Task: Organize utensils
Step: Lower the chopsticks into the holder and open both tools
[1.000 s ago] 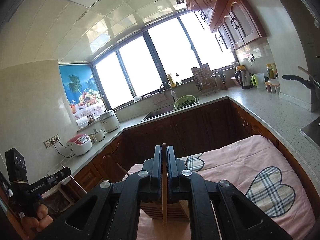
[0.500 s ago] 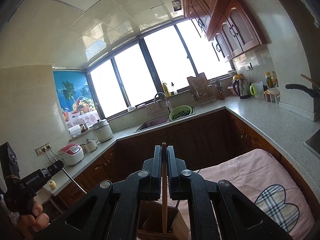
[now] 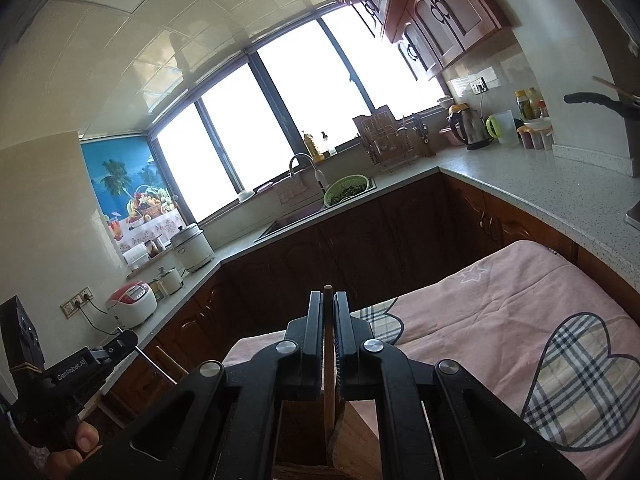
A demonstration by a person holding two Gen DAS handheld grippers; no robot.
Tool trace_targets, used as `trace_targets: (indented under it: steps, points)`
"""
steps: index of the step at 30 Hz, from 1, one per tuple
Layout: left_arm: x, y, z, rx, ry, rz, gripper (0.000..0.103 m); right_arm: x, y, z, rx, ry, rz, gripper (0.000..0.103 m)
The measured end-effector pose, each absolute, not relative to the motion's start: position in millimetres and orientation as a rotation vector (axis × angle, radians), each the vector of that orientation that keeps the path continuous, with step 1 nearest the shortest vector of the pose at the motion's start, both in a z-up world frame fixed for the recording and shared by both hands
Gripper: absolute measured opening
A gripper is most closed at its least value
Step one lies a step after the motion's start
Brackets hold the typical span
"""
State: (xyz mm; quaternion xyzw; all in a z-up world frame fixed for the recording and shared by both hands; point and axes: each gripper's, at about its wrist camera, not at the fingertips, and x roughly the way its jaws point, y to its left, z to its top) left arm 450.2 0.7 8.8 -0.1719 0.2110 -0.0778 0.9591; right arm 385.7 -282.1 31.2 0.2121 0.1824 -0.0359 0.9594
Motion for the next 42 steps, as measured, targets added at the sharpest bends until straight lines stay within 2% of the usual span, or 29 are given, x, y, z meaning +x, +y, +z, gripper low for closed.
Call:
trace_targets:
  steps: [4,14,19,21,23,25,26,27,28,29,30,32,34,35,42]
  points:
    - [461.2,5.2,2.1,-0.348,0.473,-0.16,0.003,390.3,-280.7,14.8,0.442,0.401,-0.07,0.005]
    - [475.4,15.1,8.6,-0.349,0.508,-0.162,0.003,394.4,-280.3,16.5,0.427,0.435,-0.055,0.005]
    - [475.9,17.2,9.3,-0.344,0.518,-0.165,0.004,397.2,-280.6,15.2,0.44,0.452,-0.05,0.01]
    - [475.7,19.5,8.8,-0.352,0.52,-0.166,0.012,396.8,-282.4,15.5,0.451,0.458,-0.046,0.017]
    - [471.9,22.3,7.3,-0.358,0.519,-0.16,0.023,394.1,-284.9,14.3,0.465,0.457,-0.04,0.045]
    - [468.0,22.6,6.5,-0.361,0.513,-0.157,0.025,389.9,-286.6,15.7,0.472,0.446,-0.043,0.053]
    - [466.6,22.5,6.8,-0.36,0.514,-0.16,0.026,388.3,-287.4,16.6,0.474,0.444,-0.045,0.054]
    - [465.1,22.5,7.6,-0.358,0.517,-0.162,0.031,387.1,-288.4,17.0,0.48,0.443,-0.046,0.057]
    - [463.2,21.7,7.4,-0.357,0.518,-0.165,0.034,385.9,-289.8,17.6,0.49,0.443,-0.043,0.066]
    - [460.2,21.8,8.2,-0.354,0.516,-0.167,0.043,384.8,-290.8,18.0,0.499,0.441,-0.04,0.078]
    - [456.9,20.4,9.1,-0.349,0.513,-0.164,0.053,383.4,-291.8,18.6,0.506,0.439,-0.037,0.081]
    - [448.6,20.8,10.1,-0.341,0.506,-0.157,0.066,379.8,-292.6,20.1,0.514,0.435,-0.03,0.09]
    - [439.1,22.6,9.2,-0.336,0.5,-0.153,0.073,375.3,-292.7,21.2,0.523,0.431,-0.018,0.097]
    - [434.6,23.5,8.3,-0.333,0.507,-0.144,0.081,372.6,-292.5,21.8,0.524,0.43,-0.016,0.098]
    - [393.2,34.8,3.5,-0.338,0.55,-0.138,0.083,347.3,-284.2,19.7,0.527,0.466,0.001,0.1]
